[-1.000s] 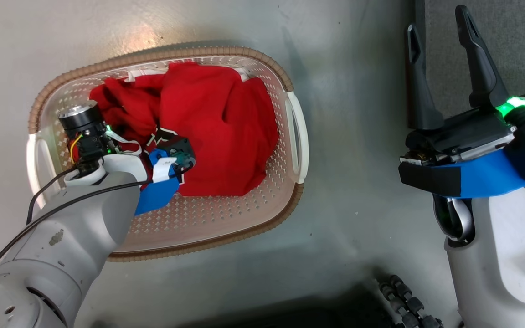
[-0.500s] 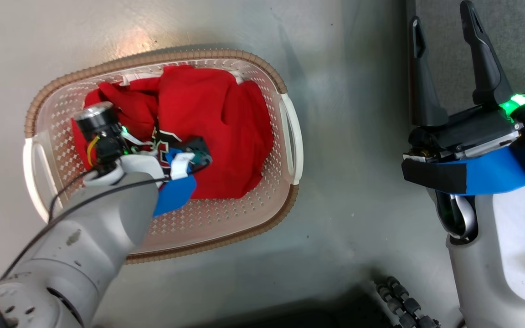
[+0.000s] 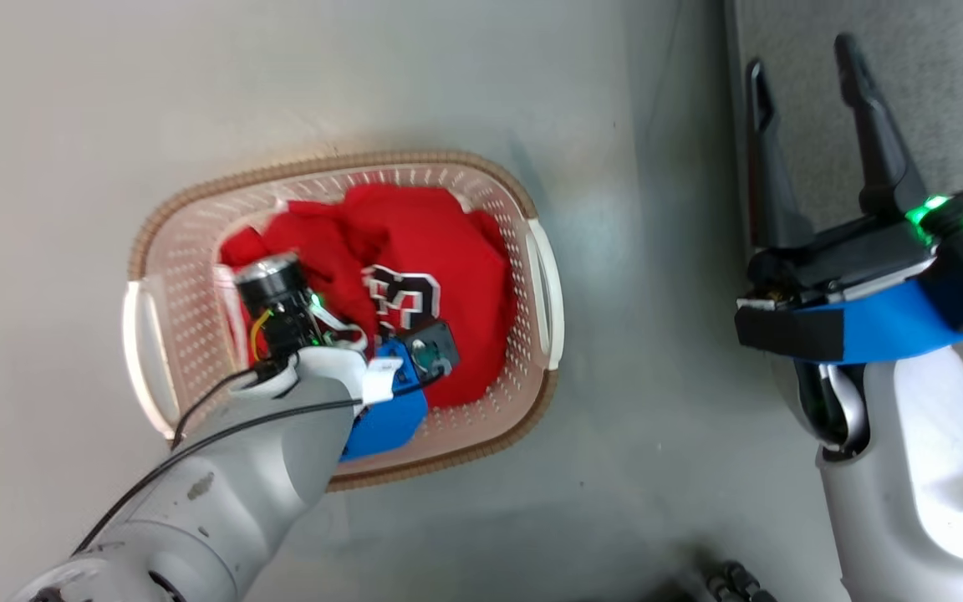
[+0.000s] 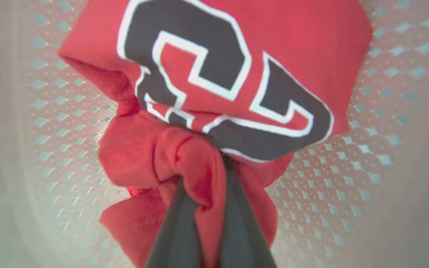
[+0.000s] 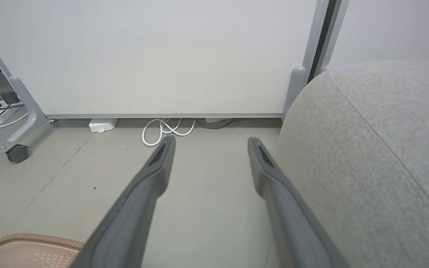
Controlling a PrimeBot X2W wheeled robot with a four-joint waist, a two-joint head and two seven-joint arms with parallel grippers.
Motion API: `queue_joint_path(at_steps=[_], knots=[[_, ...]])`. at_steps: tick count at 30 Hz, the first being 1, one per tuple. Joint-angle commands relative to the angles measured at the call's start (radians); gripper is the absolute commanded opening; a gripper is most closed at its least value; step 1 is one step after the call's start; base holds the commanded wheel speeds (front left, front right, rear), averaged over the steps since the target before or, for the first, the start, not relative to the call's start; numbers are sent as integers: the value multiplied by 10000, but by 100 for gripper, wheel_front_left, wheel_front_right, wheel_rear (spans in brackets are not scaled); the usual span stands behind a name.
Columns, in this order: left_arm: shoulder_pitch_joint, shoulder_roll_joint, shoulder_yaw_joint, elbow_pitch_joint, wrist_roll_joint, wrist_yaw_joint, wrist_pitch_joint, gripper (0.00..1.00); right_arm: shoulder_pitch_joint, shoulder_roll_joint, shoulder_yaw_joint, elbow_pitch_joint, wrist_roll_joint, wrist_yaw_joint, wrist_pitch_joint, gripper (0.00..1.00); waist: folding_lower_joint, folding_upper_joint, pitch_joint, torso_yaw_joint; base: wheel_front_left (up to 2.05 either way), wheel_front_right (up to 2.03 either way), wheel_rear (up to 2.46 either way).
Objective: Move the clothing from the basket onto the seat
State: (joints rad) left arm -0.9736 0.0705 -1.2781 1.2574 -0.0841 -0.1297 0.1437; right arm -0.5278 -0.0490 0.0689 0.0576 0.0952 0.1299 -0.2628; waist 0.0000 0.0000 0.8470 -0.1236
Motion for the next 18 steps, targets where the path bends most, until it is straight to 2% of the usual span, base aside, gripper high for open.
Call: queue_joint_path(at_steps=[1, 18], knots=[[-14, 78, 73, -66, -167, 39, -419, 0, 188, -24, 15, 92, -51, 12, -30, 100, 0, 0, -578, 144, 0, 0, 0], [859, -46, 692, -189, -1887, 2, -3039, 0, 1314, -25, -23, 770, -174, 11, -30, 100, 0, 0, -3560, 591, 0, 0, 0]])
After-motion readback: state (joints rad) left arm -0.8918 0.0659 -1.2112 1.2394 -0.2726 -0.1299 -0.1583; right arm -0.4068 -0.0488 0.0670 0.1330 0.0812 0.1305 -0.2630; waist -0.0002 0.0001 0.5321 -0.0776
